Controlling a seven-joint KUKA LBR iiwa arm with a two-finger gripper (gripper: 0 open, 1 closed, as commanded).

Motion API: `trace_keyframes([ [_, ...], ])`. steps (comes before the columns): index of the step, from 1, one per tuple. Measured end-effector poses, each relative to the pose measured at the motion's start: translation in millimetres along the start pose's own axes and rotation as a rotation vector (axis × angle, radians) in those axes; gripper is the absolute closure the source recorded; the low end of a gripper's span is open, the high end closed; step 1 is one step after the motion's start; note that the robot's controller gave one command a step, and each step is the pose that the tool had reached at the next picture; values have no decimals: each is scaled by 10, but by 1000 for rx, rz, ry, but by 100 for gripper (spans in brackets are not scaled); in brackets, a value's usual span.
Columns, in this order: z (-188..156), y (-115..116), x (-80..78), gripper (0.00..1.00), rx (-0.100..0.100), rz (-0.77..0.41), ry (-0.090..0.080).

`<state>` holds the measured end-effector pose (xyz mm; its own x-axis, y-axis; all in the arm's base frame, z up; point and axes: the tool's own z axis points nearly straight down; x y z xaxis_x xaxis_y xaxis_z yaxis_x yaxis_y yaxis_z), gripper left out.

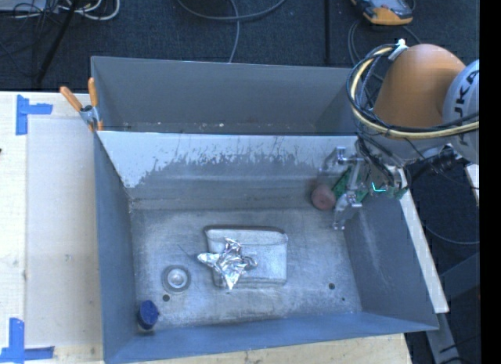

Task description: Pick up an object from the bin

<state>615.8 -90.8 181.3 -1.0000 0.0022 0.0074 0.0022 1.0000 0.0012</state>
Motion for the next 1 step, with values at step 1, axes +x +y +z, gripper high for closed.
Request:
trace_keyframes([
  [1, 508, -631, 174, 0, 2, -68, -1],
])
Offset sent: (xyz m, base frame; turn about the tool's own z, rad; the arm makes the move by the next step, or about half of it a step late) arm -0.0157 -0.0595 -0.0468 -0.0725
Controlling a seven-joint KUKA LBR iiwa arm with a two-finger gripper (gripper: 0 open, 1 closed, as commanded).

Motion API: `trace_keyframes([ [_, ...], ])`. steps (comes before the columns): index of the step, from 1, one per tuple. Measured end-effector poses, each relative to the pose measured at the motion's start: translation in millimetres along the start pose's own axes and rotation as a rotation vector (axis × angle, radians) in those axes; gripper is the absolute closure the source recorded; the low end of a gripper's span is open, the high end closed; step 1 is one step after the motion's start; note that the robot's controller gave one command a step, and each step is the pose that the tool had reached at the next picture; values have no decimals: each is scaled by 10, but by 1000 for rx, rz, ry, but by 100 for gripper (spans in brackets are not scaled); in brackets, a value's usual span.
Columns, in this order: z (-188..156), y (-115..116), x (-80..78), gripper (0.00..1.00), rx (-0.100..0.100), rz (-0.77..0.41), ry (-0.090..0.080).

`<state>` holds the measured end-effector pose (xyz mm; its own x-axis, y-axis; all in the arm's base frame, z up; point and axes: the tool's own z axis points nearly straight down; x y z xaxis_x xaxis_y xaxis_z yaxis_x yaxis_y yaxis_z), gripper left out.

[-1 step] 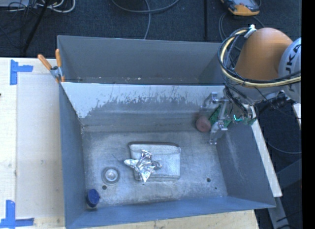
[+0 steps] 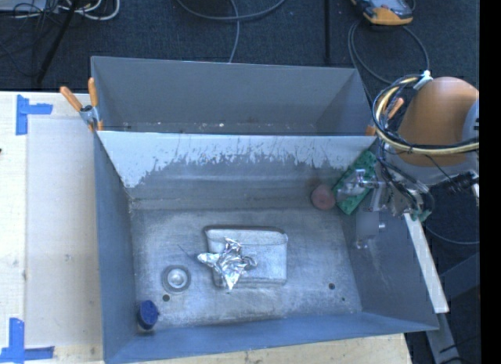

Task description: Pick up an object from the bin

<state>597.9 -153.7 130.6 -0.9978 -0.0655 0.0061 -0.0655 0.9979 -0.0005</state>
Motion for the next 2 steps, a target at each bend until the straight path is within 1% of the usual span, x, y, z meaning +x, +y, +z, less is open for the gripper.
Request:
trace_keyframes([
  [1, -79, 556, -241, 0, -3, 290, -8],
  [2, 142, 36, -121, 0, -2, 509, -7],
])
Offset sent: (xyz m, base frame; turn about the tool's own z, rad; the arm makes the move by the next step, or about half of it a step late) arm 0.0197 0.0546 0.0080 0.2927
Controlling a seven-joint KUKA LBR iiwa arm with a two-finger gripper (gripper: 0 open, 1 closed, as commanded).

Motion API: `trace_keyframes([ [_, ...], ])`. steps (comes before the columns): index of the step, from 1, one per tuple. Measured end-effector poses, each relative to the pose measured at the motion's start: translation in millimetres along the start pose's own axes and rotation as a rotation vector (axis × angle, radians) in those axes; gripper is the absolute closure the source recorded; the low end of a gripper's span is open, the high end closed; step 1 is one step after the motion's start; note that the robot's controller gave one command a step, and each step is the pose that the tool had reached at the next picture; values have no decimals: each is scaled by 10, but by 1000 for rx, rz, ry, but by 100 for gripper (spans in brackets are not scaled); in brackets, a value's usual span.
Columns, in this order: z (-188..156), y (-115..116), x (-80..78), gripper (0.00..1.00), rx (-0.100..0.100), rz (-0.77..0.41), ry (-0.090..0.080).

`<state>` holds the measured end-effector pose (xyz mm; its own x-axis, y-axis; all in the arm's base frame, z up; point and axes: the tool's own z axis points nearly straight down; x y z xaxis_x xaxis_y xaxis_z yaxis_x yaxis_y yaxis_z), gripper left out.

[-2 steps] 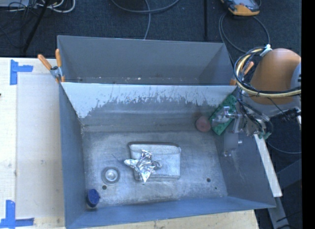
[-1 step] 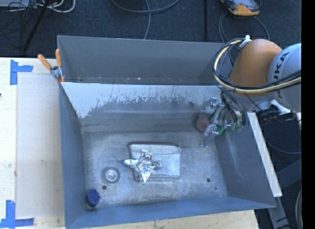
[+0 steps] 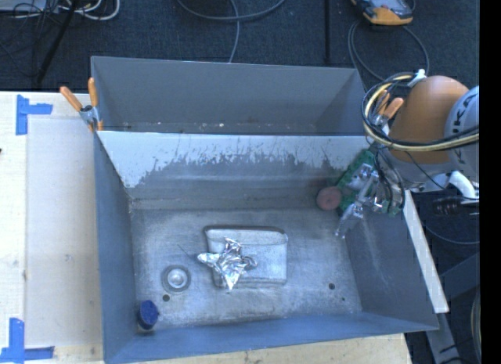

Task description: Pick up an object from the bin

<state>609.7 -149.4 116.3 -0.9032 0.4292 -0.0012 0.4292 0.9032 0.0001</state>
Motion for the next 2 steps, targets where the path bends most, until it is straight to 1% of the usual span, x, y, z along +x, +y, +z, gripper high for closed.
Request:
trace_keyframes([
  [1, -62, -113, 337, 0, 0, -339, 2],
  [2, -116, 212, -48, 0, -1, -65, -1],
])
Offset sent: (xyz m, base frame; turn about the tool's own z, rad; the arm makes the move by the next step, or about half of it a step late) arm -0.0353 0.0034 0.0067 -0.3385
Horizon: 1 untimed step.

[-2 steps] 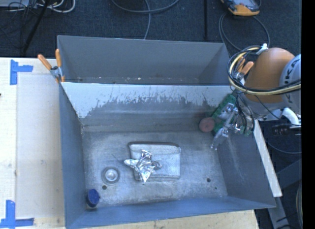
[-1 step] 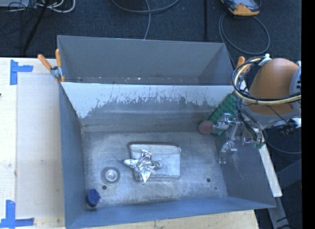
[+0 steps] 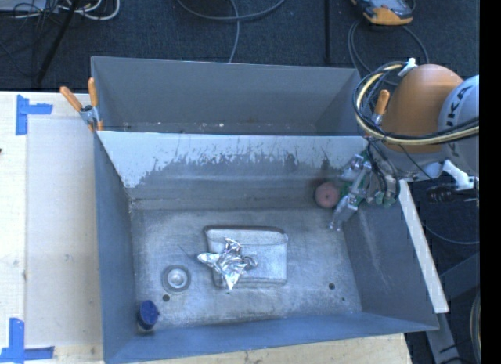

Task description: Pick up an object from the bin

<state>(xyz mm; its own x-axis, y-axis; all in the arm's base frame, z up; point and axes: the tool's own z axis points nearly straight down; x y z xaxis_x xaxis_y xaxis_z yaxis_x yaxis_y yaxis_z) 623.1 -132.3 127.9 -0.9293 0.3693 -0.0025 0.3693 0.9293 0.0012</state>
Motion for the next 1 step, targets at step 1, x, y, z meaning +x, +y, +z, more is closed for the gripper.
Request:
trace_keyframes([
  [1, 280, -102, 19, 0, -3, 166, -6],
])
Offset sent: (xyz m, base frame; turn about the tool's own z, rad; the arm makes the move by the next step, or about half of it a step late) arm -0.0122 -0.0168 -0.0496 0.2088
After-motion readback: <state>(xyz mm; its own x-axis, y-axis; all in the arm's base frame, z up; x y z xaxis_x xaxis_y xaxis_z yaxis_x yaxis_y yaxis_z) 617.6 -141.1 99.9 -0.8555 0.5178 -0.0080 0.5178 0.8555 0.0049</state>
